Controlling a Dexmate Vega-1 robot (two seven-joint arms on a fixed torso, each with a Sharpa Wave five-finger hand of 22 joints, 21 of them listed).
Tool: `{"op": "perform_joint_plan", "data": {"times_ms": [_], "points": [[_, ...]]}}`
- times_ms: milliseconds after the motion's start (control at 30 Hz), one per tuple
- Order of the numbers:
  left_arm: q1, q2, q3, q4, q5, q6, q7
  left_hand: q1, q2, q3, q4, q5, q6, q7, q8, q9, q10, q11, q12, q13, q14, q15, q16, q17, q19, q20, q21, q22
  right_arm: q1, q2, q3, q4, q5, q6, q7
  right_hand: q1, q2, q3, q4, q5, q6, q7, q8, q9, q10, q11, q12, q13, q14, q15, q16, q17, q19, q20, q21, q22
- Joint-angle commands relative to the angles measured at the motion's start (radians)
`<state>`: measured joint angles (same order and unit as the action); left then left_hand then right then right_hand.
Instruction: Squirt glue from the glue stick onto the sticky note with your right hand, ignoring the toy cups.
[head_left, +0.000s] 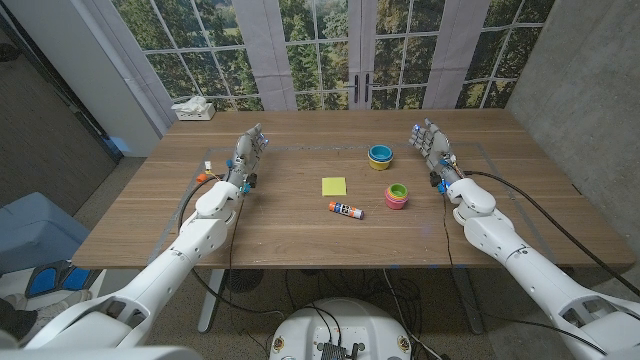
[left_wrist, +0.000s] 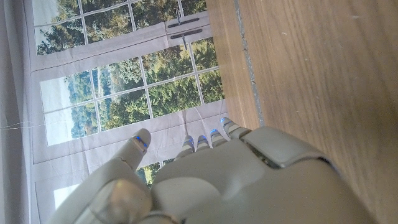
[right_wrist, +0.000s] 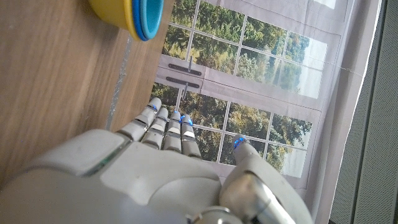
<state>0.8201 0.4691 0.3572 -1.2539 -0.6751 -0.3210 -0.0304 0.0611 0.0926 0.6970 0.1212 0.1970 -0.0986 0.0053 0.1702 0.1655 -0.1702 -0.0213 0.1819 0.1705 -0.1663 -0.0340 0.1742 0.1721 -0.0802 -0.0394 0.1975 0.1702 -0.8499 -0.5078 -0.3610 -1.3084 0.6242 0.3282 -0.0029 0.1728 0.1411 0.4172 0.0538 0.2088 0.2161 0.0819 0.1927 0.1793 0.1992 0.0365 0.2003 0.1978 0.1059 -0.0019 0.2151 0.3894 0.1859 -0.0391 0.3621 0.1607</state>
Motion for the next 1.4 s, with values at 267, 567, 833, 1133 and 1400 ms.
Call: {"op": "perform_joint_plan", "data": {"times_ms": [267, 567, 833, 1133, 1400], "points": [[-0.019, -0.011, 0.011, 0.027, 0.002, -0.007, -0.024, -0.002, 0.096, 0.003, 0.000, 0.006, -0.009, -0.001, 0.004, 0.003, -0.020, -0.004, 0.004, 0.004, -0.047, -0.024, 0.003, -0.001, -0.014, -0.095, -0.002, 0.002, -0.104, -0.062, 0.002, -0.212, -0.177, -0.074, -0.254, 0.024, 0.032, 0.016, -0.016, 0.001, 0.021, -0.002, 0.007, 0.003, 0.026, -0.002, 0.011, 0.003, 0.035, 0.003, 0.014, -0.003, 0.035, 0.010, 0.000, 0.006], [-0.026, -0.013, 0.017, 0.029, 0.005, -0.004, -0.032, -0.001, 0.094, 0.002, -0.002, 0.007, -0.009, -0.002, 0.005, 0.003, -0.018, -0.003, 0.005, 0.004, -0.047, -0.023, 0.002, -0.002, -0.014, -0.094, -0.003, 0.002, -0.145, -0.082, 0.008, -0.284, -0.236, -0.111, -0.325, 0.037, 0.030, 0.022, -0.026, -0.002, 0.033, -0.003, 0.010, 0.003, 0.037, 0.001, 0.012, 0.003, 0.046, 0.007, 0.019, -0.006, 0.058, 0.019, 0.000, 0.007], [-0.028, -0.017, 0.020, 0.030, 0.005, -0.005, -0.033, 0.001, 0.093, 0.002, -0.004, 0.007, -0.009, -0.002, 0.005, 0.003, -0.018, -0.003, 0.006, 0.004, -0.047, -0.023, 0.002, -0.003, -0.014, -0.094, -0.003, 0.001, -0.174, -0.096, 0.009, -0.342, -0.301, -0.148, -0.385, 0.055, 0.031, 0.031, -0.042, -0.006, 0.041, -0.005, 0.010, 0.003, 0.048, 0.000, 0.014, 0.003, 0.058, 0.007, 0.023, -0.010, 0.076, 0.023, -0.003, 0.007], [-0.031, -0.020, 0.023, 0.031, 0.006, -0.004, -0.036, 0.002, 0.093, 0.002, -0.006, 0.007, -0.010, -0.003, 0.006, 0.003, -0.018, -0.003, 0.006, 0.004, -0.047, -0.020, 0.002, -0.004, -0.014, -0.094, -0.004, 0.001, -0.202, -0.106, 0.015, -0.397, -0.345, -0.186, -0.427, 0.065, 0.030, 0.035, -0.050, -0.010, 0.045, -0.005, 0.010, 0.003, 0.055, 0.002, 0.015, 0.004, 0.067, 0.006, 0.027, -0.012, 0.085, 0.026, -0.005, 0.007], [-0.033, -0.023, 0.023, 0.035, 0.004, -0.006, -0.041, 0.003, 0.092, 0.002, -0.007, 0.007, -0.010, -0.003, 0.006, 0.003, -0.018, -0.002, 0.006, 0.004, -0.047, -0.020, 0.002, -0.004, -0.014, -0.092, -0.004, 0.001, -0.222, -0.118, 0.014, -0.426, -0.386, -0.193, -0.440, 0.076, 0.028, 0.039, -0.060, -0.014, 0.049, -0.004, 0.010, 0.004, 0.063, 0.004, 0.016, 0.004, 0.073, 0.010, 0.029, -0.014, 0.097, 0.035, -0.007, 0.008]]}}
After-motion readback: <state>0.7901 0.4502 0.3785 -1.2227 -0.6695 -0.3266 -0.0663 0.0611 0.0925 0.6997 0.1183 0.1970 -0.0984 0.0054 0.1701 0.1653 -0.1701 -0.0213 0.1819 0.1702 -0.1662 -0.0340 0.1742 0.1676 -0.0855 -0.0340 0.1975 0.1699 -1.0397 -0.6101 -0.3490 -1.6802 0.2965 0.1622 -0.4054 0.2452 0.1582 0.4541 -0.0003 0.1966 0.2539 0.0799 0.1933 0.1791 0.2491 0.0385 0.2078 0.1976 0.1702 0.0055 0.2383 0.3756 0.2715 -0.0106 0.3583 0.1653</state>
